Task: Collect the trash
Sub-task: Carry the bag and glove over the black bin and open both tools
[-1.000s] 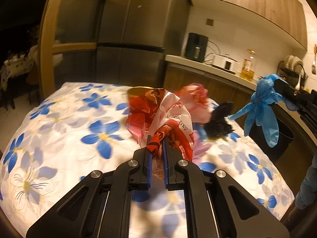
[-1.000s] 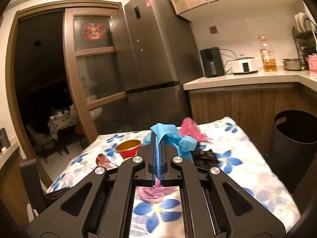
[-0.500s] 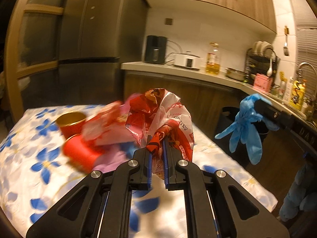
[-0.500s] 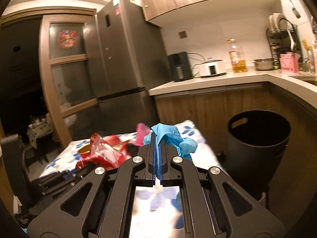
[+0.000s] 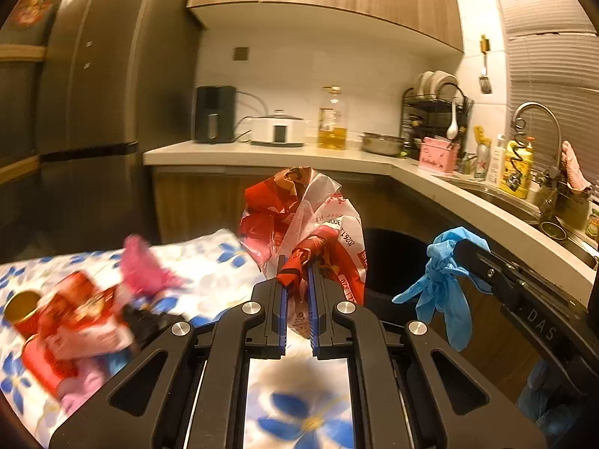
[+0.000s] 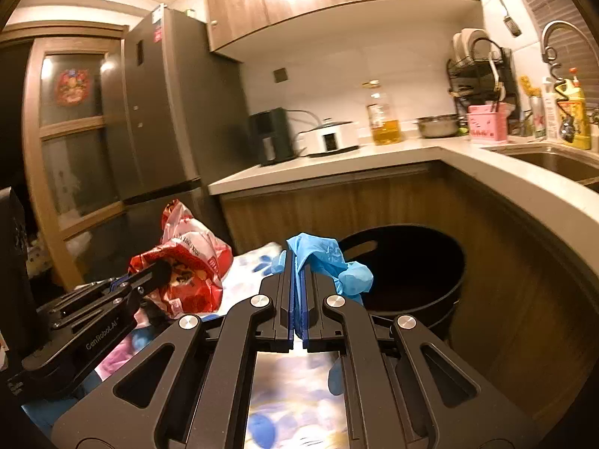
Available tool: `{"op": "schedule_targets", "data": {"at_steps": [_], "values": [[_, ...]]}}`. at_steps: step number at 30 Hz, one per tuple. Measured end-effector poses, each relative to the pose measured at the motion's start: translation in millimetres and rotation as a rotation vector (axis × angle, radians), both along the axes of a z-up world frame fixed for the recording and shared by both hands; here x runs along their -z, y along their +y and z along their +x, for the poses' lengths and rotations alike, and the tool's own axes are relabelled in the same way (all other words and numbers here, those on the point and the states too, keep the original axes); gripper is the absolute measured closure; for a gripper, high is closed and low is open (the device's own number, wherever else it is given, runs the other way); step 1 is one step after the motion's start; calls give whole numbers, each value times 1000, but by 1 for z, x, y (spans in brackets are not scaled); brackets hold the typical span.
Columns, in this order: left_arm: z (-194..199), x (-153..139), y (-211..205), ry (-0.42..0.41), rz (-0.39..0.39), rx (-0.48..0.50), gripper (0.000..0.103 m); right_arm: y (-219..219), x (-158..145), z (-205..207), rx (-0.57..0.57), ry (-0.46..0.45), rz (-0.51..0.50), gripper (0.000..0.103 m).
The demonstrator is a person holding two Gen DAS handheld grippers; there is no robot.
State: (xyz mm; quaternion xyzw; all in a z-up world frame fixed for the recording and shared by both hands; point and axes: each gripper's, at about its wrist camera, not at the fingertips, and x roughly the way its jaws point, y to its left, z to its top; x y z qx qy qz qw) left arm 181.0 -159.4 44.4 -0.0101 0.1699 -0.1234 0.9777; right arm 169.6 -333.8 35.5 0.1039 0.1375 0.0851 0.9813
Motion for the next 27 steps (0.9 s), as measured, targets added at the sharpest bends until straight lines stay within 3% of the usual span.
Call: {"op": "schedule_targets", "data": {"at_steps": [14,27], "values": [[71,1,-74,8,-3,124,94,-58,-7,57,89,22,2,100],[107,16,-101,34,-14,194,92,-78,-5,99,103,58,1,100]]}}
